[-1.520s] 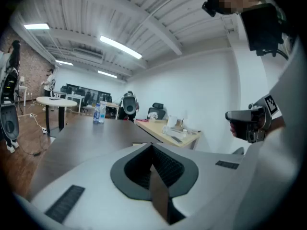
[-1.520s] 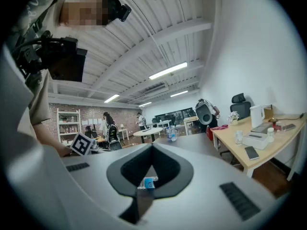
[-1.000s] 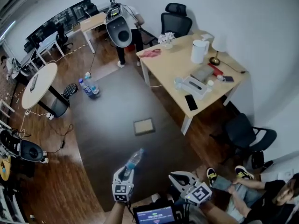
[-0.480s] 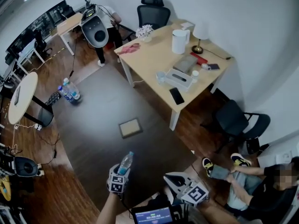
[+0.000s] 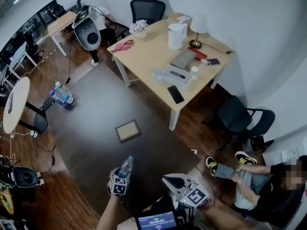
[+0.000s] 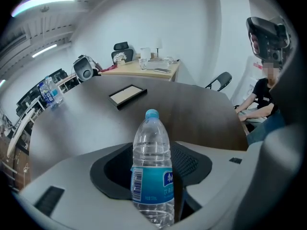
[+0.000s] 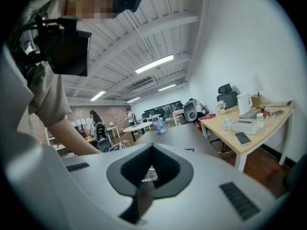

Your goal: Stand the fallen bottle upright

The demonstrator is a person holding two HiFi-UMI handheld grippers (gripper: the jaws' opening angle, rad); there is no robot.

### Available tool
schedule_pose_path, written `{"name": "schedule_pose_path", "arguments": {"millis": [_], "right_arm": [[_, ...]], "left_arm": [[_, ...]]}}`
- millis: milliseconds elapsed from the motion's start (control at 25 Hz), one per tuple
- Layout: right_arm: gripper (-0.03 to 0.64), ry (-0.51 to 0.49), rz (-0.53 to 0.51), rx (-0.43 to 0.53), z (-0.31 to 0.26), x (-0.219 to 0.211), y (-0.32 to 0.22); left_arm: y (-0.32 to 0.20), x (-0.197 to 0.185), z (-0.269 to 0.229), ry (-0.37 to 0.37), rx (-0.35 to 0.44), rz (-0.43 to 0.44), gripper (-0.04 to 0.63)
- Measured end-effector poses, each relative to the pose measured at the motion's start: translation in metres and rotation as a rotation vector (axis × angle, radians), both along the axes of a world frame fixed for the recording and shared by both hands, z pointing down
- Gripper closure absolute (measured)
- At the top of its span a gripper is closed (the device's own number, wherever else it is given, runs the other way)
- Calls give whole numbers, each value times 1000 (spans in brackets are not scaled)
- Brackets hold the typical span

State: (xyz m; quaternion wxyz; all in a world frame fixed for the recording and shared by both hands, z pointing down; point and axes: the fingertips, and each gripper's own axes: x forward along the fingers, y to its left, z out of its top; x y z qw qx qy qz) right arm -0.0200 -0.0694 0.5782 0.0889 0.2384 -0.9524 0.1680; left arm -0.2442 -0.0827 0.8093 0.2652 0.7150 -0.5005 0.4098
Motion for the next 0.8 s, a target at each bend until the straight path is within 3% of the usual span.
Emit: {"name": "schedule_pose_path", "arguments": {"millis": [240, 560, 680, 800], "right_arm": [[595, -7, -59, 24, 6, -48, -10], [595, -28, -97, 32, 13, -78, -14], [595, -31, -86, 19, 15, -75, -16], [595, -20, -81, 20, 17, -70, -17]], "left_arm": [[-10, -3, 18, -17, 15, 50, 301], [-6, 7, 37, -24, -62, 108, 275], [-14, 10, 25, -9, -6, 96, 276], [-22, 17, 1, 83, 110, 39, 300]]}}
